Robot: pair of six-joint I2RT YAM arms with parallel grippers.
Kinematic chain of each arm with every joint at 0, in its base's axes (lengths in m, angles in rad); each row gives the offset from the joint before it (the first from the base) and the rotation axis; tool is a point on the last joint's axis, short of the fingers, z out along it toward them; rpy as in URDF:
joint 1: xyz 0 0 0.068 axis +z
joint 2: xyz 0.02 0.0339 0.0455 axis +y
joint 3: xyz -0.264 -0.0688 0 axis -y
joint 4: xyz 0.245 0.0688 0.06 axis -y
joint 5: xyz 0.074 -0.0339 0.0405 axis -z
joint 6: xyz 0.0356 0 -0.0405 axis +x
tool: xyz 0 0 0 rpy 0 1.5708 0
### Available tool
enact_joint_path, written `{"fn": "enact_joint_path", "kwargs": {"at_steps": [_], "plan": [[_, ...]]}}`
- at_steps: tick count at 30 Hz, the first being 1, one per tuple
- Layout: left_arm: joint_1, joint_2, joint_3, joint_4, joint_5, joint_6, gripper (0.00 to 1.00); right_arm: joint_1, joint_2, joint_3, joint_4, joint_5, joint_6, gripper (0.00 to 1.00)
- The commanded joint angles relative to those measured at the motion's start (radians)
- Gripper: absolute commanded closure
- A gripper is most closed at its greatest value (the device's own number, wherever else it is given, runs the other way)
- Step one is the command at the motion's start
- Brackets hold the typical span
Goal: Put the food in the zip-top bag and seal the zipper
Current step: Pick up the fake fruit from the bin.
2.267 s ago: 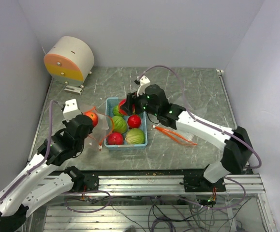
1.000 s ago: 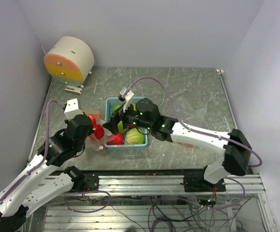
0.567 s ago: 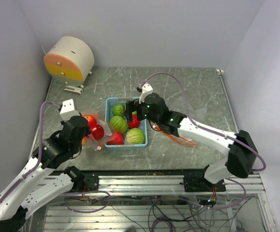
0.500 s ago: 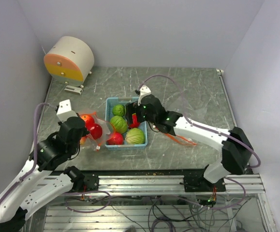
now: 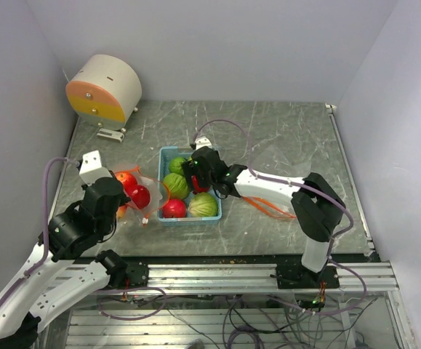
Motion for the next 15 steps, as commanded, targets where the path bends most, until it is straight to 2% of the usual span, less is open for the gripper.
{"fn": "enact_joint_path", "kwargs": {"at_steps": [1,4,8,12,15], "plan": [[0.003,-0.013,0.013,-0.019,-0.032,0.007,0.93,-0.007,0.090,0.037,-0.011,0.050,-0.027,0.19],[0.003,-0.021,0.016,-0.028,-0.038,0.006,0.93,-0.013,0.145,0.053,0.001,0.042,-0.031,0.22],[0.003,-0.024,0.015,-0.039,-0.041,0.002,0.93,-0.021,0.190,0.082,-0.024,0.024,-0.028,0.38],[0.003,-0.024,0.011,-0.039,-0.041,-0.003,0.93,-0.020,0.158,0.052,-0.006,0.006,-0.027,0.63],[0.003,-0.020,0.010,-0.032,-0.036,-0.002,0.93,-0.020,0.096,0.034,0.005,0.008,-0.029,0.68]]}}
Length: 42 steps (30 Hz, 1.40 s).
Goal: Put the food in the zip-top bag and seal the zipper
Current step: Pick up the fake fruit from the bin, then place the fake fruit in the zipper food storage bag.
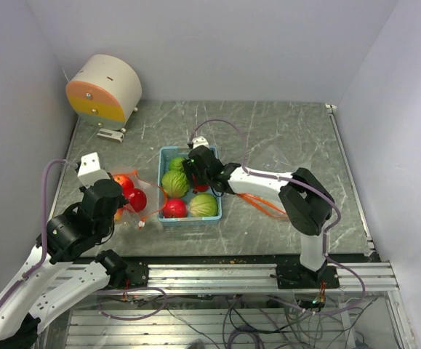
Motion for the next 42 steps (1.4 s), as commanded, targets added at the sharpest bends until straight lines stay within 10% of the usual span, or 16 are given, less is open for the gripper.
{"fn": "enact_joint_path", "kwargs": {"at_steps": [1,23,37,42], "plan": [[0.003,-0.001,0.010,0.013,-0.021,-0.003,0.93,0.002,-0.075,-0.052,-0.021,-0.026,-0.002,0.69],[0.003,0.065,-0.038,0.111,0.058,-0.011,0.93,0.059,-0.641,-0.301,0.455,-0.780,-0.053,0.71],[0.003,0.070,-0.028,0.118,0.115,-0.009,0.93,0.202,-0.354,-0.153,0.479,-0.525,-0.115,0.63],[0.003,0.058,-0.029,0.100,0.117,-0.009,0.93,0.209,-0.292,-0.094,0.476,-0.408,-0.138,0.23]]}}
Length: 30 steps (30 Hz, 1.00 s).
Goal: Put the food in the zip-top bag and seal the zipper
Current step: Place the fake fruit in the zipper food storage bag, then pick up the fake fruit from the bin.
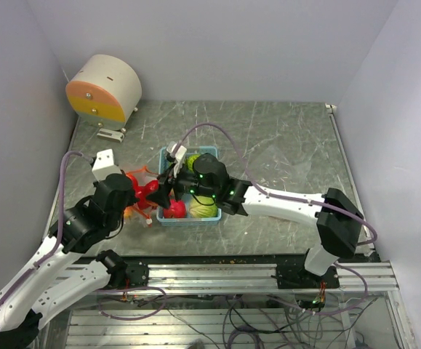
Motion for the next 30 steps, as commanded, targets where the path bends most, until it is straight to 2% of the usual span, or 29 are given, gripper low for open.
{"fn": "enact_joint_path", "kwargs": {"at_steps": [1,2,3,11,14,18,23,30], "plan": [[0.003,-0.022,0.004,0.023,0.014,-0.002,0.93,0.013,0.020,0.068,0.021,0.142,-0.040,0.11],[0.003,-0.024,0.004,0.022,0.010,-0.001,0.93,0.017,0.014,0.069,0.019,0.148,-0.042,0.02],[0.003,-0.028,0.001,0.020,0.007,0.000,0.93,0.021,0.006,0.067,0.017,0.150,-0.046,0.00],[0.003,-0.025,-0.009,0.031,0.004,0.000,0.93,0.039,-0.142,0.000,-0.005,0.170,-0.031,0.00],[0.003,-0.024,0.001,0.022,-0.002,-0.005,0.93,0.038,-0.224,-0.052,-0.049,0.296,0.015,0.00],[0.003,-0.046,0.034,-0.007,-0.048,-0.004,0.93,0.031,-0.277,-0.109,-0.194,0.460,0.039,0.00],[0.003,-0.082,0.092,-0.053,-0.131,0.014,0.93,0.019,-0.293,-0.200,-0.248,0.443,0.107,0.00],[0.003,-0.110,0.150,-0.100,-0.190,0.026,0.93,0.016,-0.215,-0.171,-0.257,0.415,0.112,0.01]]}}
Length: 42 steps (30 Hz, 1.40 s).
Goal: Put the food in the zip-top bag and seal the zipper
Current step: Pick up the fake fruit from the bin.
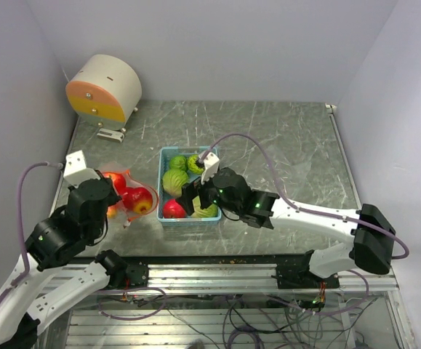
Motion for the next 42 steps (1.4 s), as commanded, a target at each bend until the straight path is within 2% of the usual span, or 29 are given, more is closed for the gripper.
{"fn": "enact_joint_path", "kwargs": {"at_steps": [1,6,19,22,24,26,29,36,42], "plan": [[0.003,-0.020,0.048,-0.032,-0.074,0.017,0.93,-0.003,0.068,0.049,-0.016,-0.021,0.009,0.02],[0.003,-0.039,0.042,-0.042,-0.079,0.014,0.93,-0.002,0.211,0.103,0.005,-0.138,0.005,0.05],[0.003,-0.056,0.031,-0.059,-0.071,0.008,0.93,-0.060,0.485,0.242,-0.096,-0.231,0.046,0.09],[0.003,-0.063,0.020,-0.058,-0.069,0.003,0.93,-0.071,0.534,0.259,-0.100,-0.281,0.044,0.16],[0.003,-0.065,0.015,-0.058,-0.069,0.000,0.93,-0.071,0.553,0.272,-0.109,-0.305,0.038,0.25],[0.003,-0.066,0.015,-0.059,-0.069,-0.001,0.93,-0.071,0.559,0.277,-0.120,-0.321,0.031,0.29],[0.003,-0.063,0.017,-0.059,-0.068,0.000,0.93,-0.071,0.543,0.275,-0.145,-0.322,0.009,0.28],[0.003,-0.061,0.017,-0.059,-0.066,-0.005,0.93,-0.070,0.476,0.266,-0.243,-0.268,-0.043,0.16],[0.003,-0.055,0.013,-0.063,-0.065,-0.016,0.93,-0.069,0.475,0.289,-0.316,-0.212,-0.070,0.15]]}}
